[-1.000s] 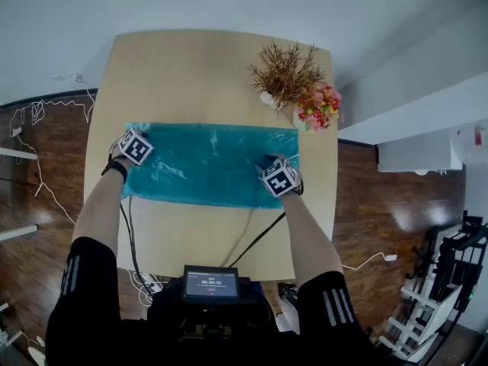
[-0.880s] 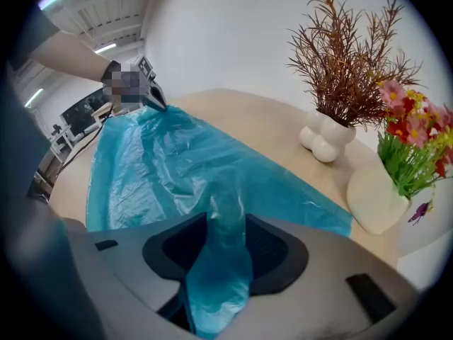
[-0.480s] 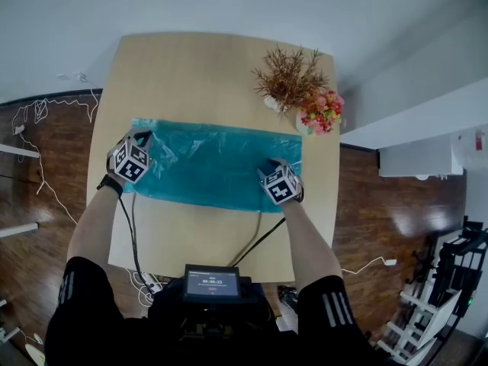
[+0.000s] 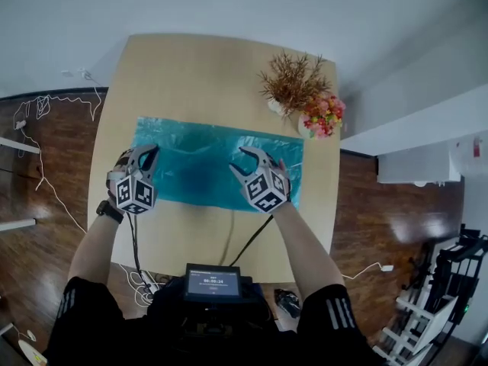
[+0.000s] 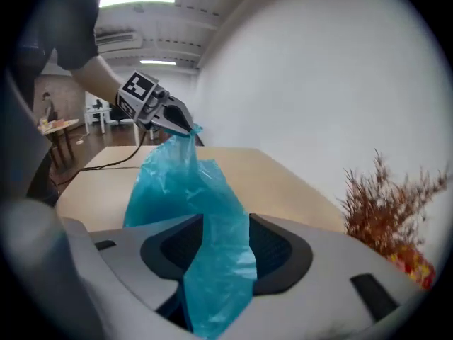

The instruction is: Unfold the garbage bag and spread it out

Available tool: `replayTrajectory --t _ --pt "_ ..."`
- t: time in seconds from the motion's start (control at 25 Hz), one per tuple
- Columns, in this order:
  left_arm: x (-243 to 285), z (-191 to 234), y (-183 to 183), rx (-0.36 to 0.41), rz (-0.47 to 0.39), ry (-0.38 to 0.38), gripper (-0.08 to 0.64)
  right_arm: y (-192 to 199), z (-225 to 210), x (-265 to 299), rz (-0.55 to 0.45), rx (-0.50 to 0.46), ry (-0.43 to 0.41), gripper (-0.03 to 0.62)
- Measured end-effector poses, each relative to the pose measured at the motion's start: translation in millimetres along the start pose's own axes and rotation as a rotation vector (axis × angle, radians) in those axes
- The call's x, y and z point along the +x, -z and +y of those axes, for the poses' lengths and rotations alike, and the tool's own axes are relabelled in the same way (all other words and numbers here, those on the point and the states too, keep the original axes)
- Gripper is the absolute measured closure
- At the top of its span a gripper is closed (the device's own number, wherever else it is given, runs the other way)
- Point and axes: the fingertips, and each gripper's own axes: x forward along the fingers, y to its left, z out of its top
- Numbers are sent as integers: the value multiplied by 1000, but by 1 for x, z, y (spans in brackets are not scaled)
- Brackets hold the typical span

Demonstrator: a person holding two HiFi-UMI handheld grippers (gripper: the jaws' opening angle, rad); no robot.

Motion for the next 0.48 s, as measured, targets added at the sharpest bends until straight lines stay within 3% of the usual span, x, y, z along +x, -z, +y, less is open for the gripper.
replayTrajectory --t 0.2,0.48 --pt "-20 -15 -16 56 -40 -26 559 -44 40 26 -3 -225 -104 362" --pt "-31 -35 -23 92 -80 5 559 -60 76 58 41 -339 -170 364"
